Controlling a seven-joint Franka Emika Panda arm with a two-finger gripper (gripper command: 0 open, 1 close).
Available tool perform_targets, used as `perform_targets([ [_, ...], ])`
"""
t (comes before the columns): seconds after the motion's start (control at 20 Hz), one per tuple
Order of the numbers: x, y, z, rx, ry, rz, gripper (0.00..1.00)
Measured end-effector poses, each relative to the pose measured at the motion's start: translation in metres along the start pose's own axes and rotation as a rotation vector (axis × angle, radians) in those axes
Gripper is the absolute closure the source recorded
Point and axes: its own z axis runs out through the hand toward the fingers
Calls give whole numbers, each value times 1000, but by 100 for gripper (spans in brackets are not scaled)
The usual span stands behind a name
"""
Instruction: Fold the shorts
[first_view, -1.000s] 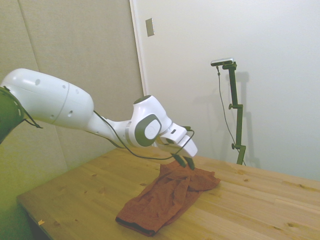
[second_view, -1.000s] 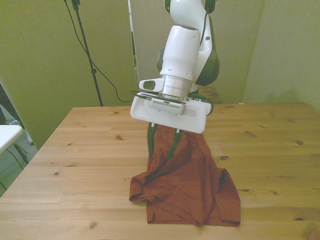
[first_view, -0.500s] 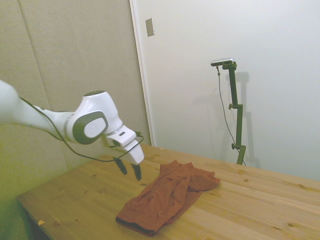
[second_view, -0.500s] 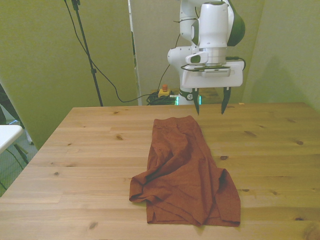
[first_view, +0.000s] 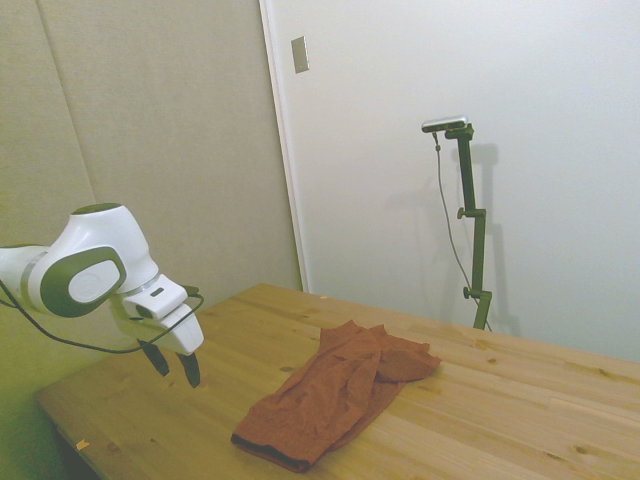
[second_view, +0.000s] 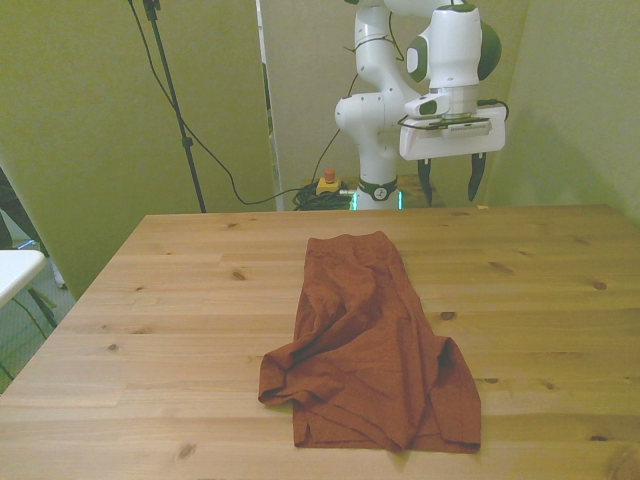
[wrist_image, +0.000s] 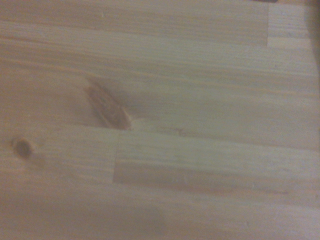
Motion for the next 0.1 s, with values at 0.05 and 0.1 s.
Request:
perform_targets([
  [0.05, -4, 3, -1, 5, -3, 6, 0],
  [0.1, -8, 6, -1, 7, -5, 16, 0],
])
